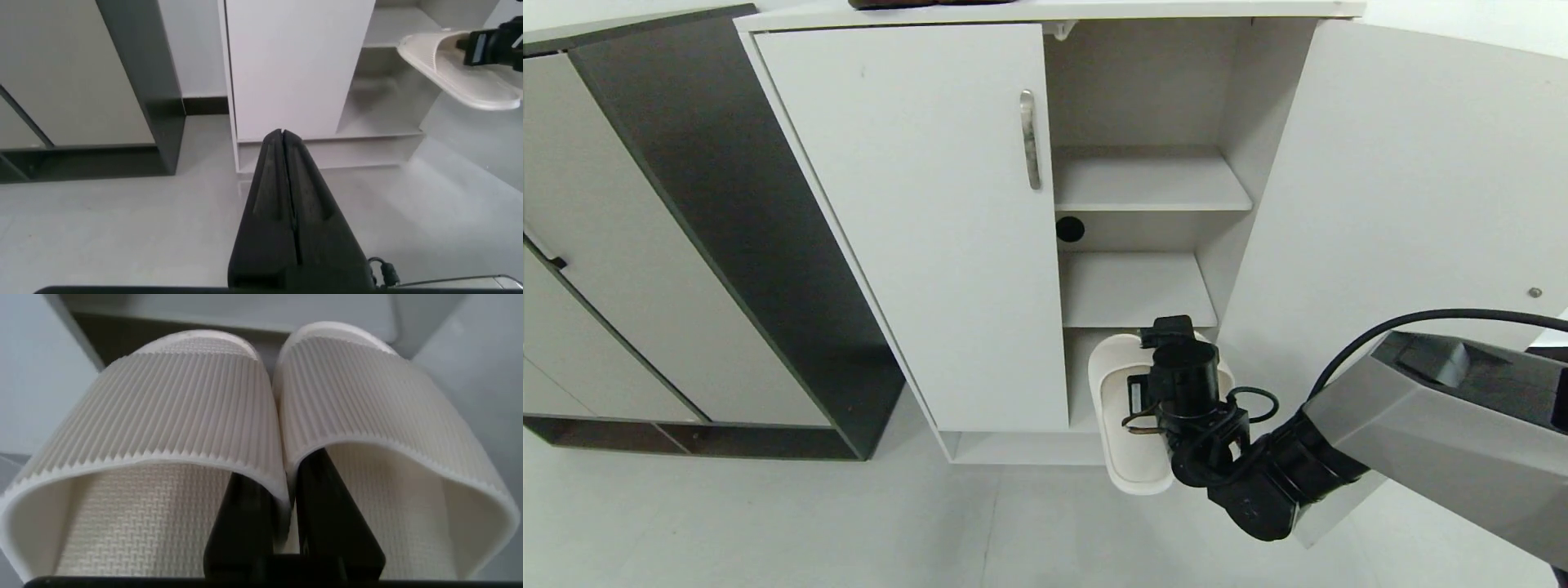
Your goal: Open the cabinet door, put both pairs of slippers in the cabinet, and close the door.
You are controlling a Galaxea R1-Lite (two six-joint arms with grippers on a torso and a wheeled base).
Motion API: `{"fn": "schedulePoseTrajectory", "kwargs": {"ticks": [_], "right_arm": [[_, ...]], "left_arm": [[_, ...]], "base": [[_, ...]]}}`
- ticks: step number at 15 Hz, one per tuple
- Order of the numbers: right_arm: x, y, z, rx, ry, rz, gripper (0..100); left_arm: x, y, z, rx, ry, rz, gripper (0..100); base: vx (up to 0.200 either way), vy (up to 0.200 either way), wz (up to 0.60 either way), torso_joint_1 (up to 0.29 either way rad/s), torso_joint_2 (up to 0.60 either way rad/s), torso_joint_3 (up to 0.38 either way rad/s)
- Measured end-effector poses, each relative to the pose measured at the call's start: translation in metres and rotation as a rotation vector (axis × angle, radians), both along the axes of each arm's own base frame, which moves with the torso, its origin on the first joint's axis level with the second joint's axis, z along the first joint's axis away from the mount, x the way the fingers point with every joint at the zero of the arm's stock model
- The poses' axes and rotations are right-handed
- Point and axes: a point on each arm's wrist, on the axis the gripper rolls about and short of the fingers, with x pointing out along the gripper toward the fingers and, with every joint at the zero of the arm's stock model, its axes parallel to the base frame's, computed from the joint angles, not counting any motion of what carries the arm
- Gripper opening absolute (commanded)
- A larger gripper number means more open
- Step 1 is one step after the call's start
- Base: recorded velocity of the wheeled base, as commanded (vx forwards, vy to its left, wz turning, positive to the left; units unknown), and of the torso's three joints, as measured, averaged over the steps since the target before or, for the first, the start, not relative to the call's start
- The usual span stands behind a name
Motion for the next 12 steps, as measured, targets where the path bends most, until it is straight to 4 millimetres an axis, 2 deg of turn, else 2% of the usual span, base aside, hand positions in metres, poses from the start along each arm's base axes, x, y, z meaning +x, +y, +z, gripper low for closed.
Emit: {"fn": "schedulePoseTrajectory", "kwargs": {"ticks": [4, 10, 12], "right_arm": [[0.003, 0.003, 0.003, 0.012, -0.015, 0.000, 0], [0.004, 0.007, 0.020, 0.025, -0.168, -0.018, 0], [0.006, 0.006, 0.016, 0.008, -0.189, -0.026, 0]], "left_arm": [[0.000, 0.000, 0.000, 0.000, 0.000, 0.001, 0], [0.000, 0.000, 0.000, -0.001, 0.000, 0.001, 0], [0.000, 0.000, 0.000, -0.002, 0.000, 0.001, 0]], "base": [[0.000, 0.000, 0.00, 0.005, 0.00, -0.187], [0.000, 0.000, 0.00, 0.002, 0.00, -0.020], [0.000, 0.000, 0.00, 0.000, 0.00, 0.000]]}}
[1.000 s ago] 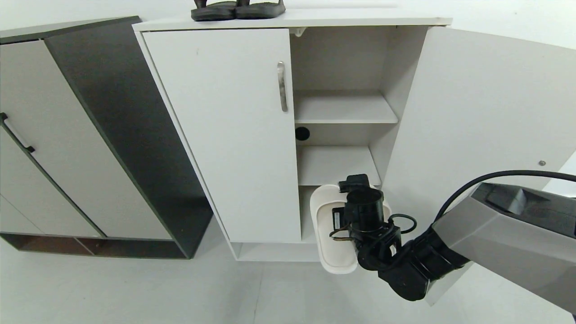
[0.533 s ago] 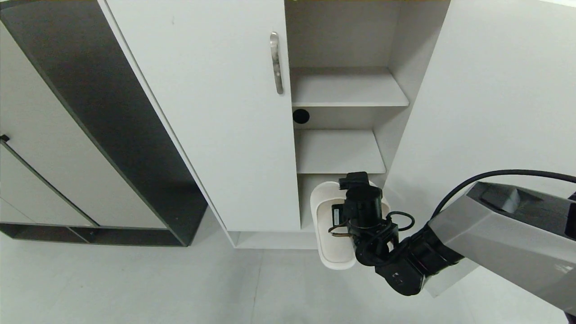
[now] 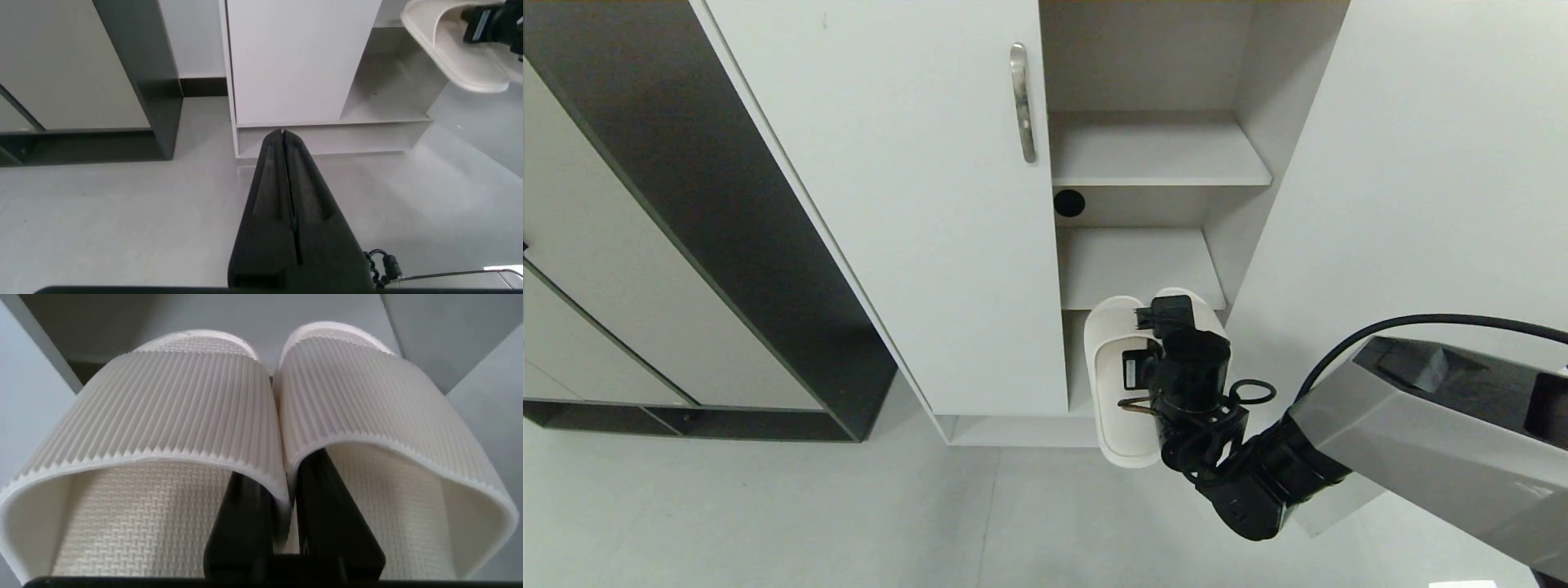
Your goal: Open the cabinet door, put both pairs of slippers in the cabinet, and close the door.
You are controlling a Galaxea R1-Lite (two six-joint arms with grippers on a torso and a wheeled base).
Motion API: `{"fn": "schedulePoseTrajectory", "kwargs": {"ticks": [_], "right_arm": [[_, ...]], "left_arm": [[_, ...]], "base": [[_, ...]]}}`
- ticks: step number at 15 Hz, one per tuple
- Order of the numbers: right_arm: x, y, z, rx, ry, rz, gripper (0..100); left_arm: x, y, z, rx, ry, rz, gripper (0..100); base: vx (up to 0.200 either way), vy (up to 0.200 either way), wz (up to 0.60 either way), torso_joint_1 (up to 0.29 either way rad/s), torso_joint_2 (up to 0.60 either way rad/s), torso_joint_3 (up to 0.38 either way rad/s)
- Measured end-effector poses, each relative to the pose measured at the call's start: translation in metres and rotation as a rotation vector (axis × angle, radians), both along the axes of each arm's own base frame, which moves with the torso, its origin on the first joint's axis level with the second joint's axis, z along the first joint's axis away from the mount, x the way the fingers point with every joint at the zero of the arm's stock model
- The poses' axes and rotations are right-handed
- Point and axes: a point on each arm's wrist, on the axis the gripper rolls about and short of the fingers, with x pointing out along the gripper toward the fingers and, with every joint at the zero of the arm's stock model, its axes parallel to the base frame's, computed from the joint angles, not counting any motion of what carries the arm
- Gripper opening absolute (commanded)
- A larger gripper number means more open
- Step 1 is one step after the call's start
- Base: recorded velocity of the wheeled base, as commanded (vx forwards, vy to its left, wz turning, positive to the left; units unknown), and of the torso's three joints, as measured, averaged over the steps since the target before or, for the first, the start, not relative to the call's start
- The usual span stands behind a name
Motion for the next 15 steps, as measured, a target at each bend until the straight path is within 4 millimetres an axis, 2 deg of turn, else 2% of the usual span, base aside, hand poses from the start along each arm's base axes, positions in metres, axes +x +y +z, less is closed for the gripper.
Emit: {"fn": "schedulePoseTrajectory", "kwargs": {"ticks": [2, 15], "right_arm": [[0.0023, -0.0006, -0.0065, -0.010, 0.009, -0.005, 0], [0.0062, -0.0015, -0.0094, -0.010, 0.009, -0.012, 0]], "left_arm": [[0.0000, 0.0000, 0.0000, 0.000, 0.000, 0.000, 0], [0.0000, 0.0000, 0.0000, 0.000, 0.000, 0.000, 0]], "base": [[0.000, 0.000, 0.00, 0.000, 0.00, 0.000], [0.200, 0.000, 0.00, 0.002, 0.00, 0.002]]}}
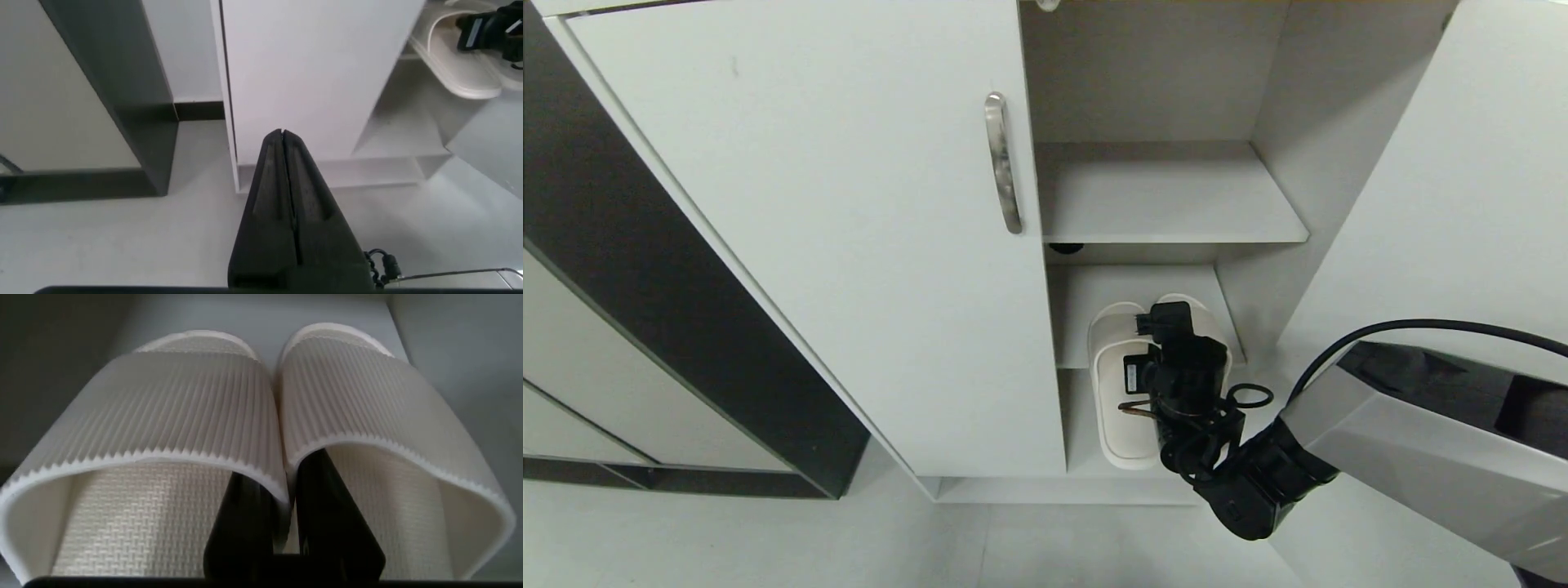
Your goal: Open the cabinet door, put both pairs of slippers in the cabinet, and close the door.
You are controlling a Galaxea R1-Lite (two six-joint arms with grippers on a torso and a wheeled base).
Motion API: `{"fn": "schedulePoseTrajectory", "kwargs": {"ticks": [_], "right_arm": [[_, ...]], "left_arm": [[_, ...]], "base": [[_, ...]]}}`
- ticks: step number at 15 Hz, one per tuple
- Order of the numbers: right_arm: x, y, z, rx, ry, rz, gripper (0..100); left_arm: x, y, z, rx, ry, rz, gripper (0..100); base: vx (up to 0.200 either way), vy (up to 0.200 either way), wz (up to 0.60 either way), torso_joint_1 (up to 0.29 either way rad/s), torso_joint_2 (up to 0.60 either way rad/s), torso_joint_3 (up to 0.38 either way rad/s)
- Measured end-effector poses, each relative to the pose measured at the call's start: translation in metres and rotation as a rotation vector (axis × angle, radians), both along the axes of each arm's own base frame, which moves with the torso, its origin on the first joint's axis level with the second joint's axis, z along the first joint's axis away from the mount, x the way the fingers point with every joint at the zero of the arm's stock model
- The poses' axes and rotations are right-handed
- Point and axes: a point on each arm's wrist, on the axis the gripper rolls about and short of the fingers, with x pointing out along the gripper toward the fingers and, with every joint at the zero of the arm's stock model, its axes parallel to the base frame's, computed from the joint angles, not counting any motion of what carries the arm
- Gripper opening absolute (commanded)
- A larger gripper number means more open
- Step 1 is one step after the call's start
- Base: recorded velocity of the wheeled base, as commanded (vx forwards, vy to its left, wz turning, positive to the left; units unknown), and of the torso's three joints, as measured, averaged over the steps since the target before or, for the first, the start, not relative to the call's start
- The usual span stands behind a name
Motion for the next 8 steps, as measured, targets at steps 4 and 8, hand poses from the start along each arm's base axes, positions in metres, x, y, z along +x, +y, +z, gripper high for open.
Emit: {"fn": "schedulePoseTrajectory", "kwargs": {"ticks": [4, 8], "right_arm": [[0.000, 0.000, -0.002, -0.004, 0.005, 0.001, 0], [0.006, 0.003, -0.011, -0.004, 0.014, -0.002, 0]], "left_arm": [[0.000, 0.000, 0.000, -0.003, 0.001, 0.000, 0], [0.000, 0.000, 0.000, -0.003, 0.000, 0.000, 0]], "base": [[0.050, 0.000, 0.00, 0.001, 0.00, 0.002], [0.000, 0.000, 0.00, 0.000, 0.00, 0.000]]}}
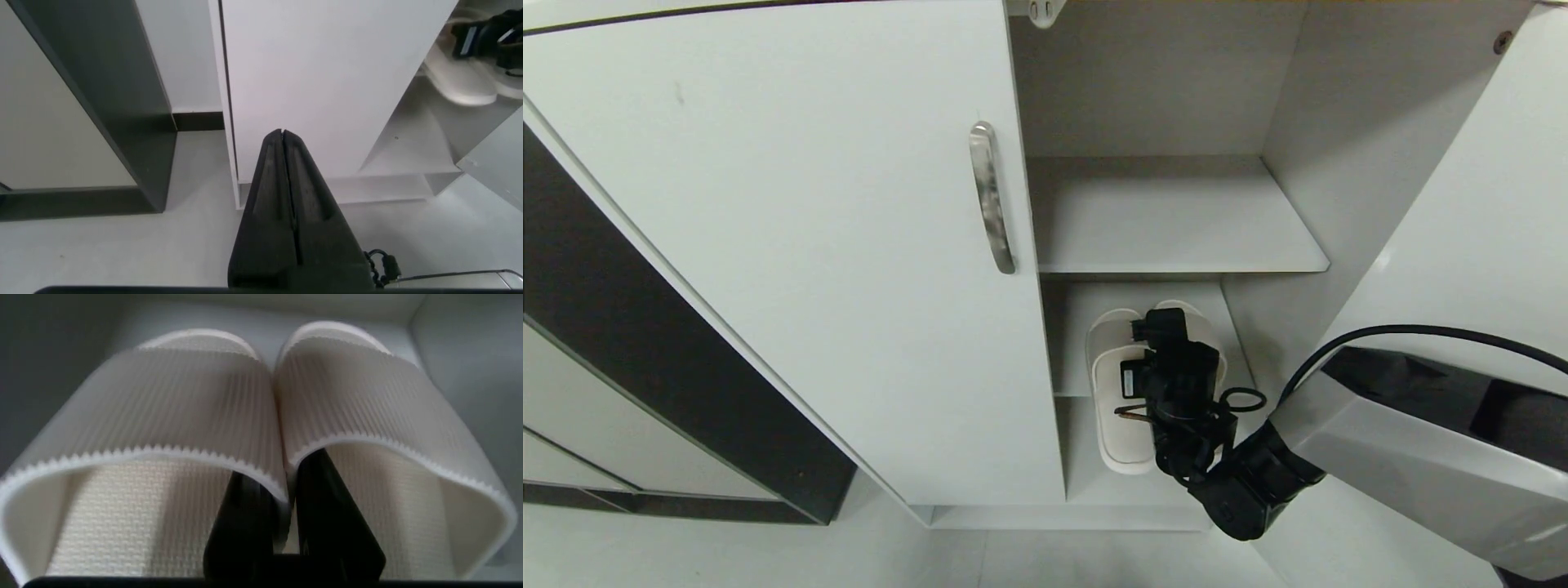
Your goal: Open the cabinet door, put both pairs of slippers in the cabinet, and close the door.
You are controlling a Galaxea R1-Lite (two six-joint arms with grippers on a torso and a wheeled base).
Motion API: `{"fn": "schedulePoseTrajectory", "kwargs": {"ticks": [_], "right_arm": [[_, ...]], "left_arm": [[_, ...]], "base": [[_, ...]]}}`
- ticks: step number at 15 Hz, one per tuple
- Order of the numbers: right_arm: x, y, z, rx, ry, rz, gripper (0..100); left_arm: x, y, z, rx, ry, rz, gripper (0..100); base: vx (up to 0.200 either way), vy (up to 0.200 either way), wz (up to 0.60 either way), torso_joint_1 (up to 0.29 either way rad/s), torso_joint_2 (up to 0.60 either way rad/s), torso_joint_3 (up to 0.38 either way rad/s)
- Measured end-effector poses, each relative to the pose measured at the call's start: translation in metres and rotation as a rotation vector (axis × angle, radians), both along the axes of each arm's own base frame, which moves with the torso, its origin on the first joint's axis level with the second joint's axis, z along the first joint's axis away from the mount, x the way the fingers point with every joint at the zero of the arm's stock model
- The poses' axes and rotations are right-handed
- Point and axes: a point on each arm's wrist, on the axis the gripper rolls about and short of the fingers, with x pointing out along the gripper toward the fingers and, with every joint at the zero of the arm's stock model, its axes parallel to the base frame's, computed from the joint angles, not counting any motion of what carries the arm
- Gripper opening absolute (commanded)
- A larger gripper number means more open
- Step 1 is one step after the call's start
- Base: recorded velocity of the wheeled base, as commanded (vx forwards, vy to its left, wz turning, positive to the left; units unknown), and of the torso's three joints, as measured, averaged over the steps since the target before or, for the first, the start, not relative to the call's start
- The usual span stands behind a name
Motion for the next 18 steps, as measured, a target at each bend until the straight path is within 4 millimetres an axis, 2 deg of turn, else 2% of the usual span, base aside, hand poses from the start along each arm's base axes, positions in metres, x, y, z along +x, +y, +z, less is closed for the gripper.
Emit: {"fn": "schedulePoseTrajectory", "kwargs": {"ticks": [6, 9, 13, 18], "right_arm": [[0.034, 0.002, 0.003, 0.026, 0.030, -0.035, 0], [0.052, 0.006, 0.017, 0.066, 0.064, -0.019, 0], [0.076, 0.007, 0.039, 0.100, 0.024, -0.028, 0], [0.092, 0.009, 0.035, 0.081, 0.000, -0.016, 0]], "left_arm": [[0.000, 0.000, 0.000, 0.000, 0.000, 0.000, 0], [0.000, 0.000, 0.000, 0.000, 0.000, 0.000, 0], [0.000, 0.000, 0.000, 0.000, 0.000, 0.000, 0], [0.000, 0.000, 0.000, 0.000, 0.000, 0.000, 0]], "base": [[0.000, 0.000, 0.00, 0.000, 0.00, 0.000], [0.000, 0.000, 0.00, 0.000, 0.00, 0.000], [0.000, 0.000, 0.00, 0.000, 0.00, 0.000], [0.000, 0.000, 0.00, 0.000, 0.00, 0.000]]}}
